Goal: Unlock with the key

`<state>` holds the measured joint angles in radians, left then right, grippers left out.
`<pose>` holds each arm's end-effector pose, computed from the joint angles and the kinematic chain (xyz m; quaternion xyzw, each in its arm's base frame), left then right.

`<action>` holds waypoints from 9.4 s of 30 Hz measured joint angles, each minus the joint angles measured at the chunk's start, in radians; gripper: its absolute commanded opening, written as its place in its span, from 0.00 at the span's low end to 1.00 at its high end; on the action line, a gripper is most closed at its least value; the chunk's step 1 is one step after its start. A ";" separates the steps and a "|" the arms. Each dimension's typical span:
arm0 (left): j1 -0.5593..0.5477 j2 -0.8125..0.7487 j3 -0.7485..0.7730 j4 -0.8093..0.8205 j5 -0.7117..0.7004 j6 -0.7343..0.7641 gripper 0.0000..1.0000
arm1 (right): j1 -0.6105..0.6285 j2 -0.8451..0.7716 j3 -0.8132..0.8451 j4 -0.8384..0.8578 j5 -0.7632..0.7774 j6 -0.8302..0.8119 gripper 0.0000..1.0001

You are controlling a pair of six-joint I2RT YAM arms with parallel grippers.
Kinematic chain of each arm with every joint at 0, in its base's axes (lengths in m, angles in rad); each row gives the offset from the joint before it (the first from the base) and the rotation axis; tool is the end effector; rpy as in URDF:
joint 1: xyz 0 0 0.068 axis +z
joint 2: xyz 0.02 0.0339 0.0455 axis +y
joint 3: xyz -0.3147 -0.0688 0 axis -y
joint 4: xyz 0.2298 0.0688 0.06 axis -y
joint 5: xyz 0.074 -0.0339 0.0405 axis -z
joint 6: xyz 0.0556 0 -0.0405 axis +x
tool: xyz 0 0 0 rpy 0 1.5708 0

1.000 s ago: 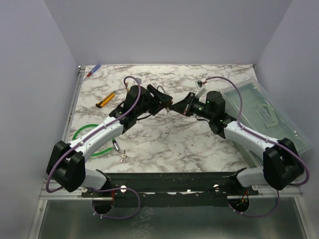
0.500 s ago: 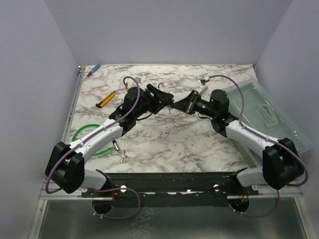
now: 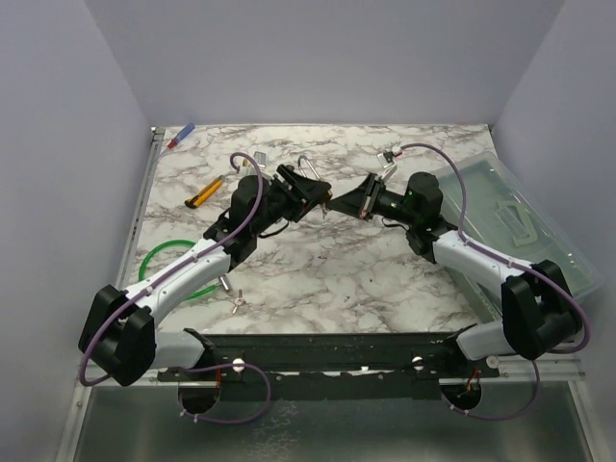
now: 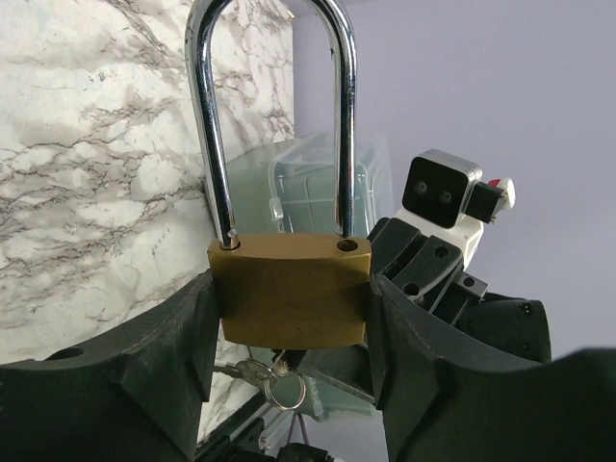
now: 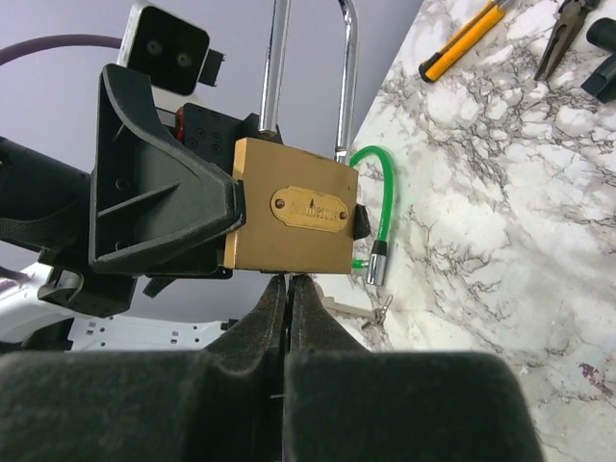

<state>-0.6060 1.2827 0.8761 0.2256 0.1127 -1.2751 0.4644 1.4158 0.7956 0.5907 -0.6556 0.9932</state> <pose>0.2369 -0.1718 0.3562 -0.2177 0.7362 -0.5420 0.3418 0.2632 0.1697 0.3362 -0.0390 0.7143 0.6115 0.3381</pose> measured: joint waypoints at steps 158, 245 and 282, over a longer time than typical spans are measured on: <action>0.009 -0.330 -0.375 0.606 0.046 0.201 0.80 | 0.113 -0.329 0.000 -0.109 0.150 0.037 0.00; 0.100 -0.414 -0.073 -0.591 -0.564 0.943 0.99 | -0.047 0.681 0.397 -0.159 0.196 -0.196 0.00; 0.162 -0.408 -0.073 -0.590 -0.487 0.941 0.99 | -0.072 0.646 0.557 -0.437 0.303 -0.313 0.86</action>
<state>-0.4442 0.8745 0.8028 -0.3645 -0.3740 -0.3340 0.3923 2.0617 1.3529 0.1539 -0.3527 0.6804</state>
